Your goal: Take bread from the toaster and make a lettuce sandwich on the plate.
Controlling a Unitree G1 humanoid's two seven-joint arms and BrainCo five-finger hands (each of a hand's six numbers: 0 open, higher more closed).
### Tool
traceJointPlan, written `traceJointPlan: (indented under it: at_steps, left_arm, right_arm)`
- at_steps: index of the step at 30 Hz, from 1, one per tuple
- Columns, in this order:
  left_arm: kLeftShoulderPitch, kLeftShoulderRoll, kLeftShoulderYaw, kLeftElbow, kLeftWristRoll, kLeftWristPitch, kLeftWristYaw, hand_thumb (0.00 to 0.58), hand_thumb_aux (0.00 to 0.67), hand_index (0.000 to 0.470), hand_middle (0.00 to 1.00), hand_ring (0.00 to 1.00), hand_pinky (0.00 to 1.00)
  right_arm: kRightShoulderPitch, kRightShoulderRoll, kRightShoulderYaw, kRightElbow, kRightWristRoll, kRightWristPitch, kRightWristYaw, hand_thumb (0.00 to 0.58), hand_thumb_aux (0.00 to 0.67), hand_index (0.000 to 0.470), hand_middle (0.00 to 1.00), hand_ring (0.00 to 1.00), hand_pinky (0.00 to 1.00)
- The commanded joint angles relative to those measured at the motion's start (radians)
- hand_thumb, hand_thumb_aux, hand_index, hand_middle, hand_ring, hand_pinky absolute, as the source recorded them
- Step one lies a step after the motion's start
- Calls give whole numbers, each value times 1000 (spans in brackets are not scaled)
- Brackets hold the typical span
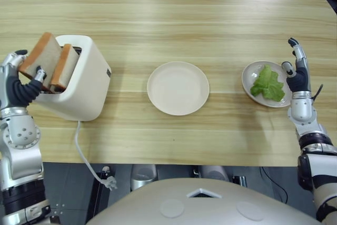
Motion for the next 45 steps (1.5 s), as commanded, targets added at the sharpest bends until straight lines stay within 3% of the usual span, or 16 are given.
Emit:
traceJointPlan:
  at_steps: [1,6,9,14,20,24,29,39,45]
  left_arm:
    - [-37,14,78,-79,-16,39,11,580,670,460,1000,1000,1000]
    - [-113,50,149,-130,-26,61,2,580,670,460,1000,1000,1000]
    - [-170,83,129,-162,-30,70,-25,580,670,460,1000,1000,1000]
    - [-291,138,37,-221,-23,90,-96,580,670,460,1000,1000,1000]
    - [-493,157,-155,-195,-125,119,-248,580,670,460,1000,1000,1000]
    - [-617,118,-354,-89,-169,164,-395,580,670,460,1000,1000,1000]
    - [-698,52,-471,117,-215,186,-498,580,670,460,1000,1000,1000]
    - [-696,-138,-613,252,-230,210,-536,580,670,460,1000,1000,1000]
    - [-658,-174,-646,359,-222,202,-532,580,670,460,1000,1000,1000]
  right_arm:
    - [-6,8,16,24,-9,20,-9,0,0,0,0,0,0]
    - [-13,-12,64,34,-79,61,-68,0,0,0,0,0,0]
    - [-29,-43,126,59,-170,144,-150,0,0,0,0,0,0]
    - [-56,-109,327,122,-415,372,-374,0,0,0,0,0,0]
    - [-40,-127,419,200,-474,493,-474,0,0,0,0,0,0]
    - [-23,-138,463,222,-494,524,-520,0,0,0,0,0,0]
    - [-15,-142,494,233,-496,537,-538,0,0,0,0,0,0]
    - [-25,-134,497,241,-468,531,-507,0,0,0,0,0,0]
    - [-35,-129,505,238,-463,520,-497,0,0,0,0,0,0]
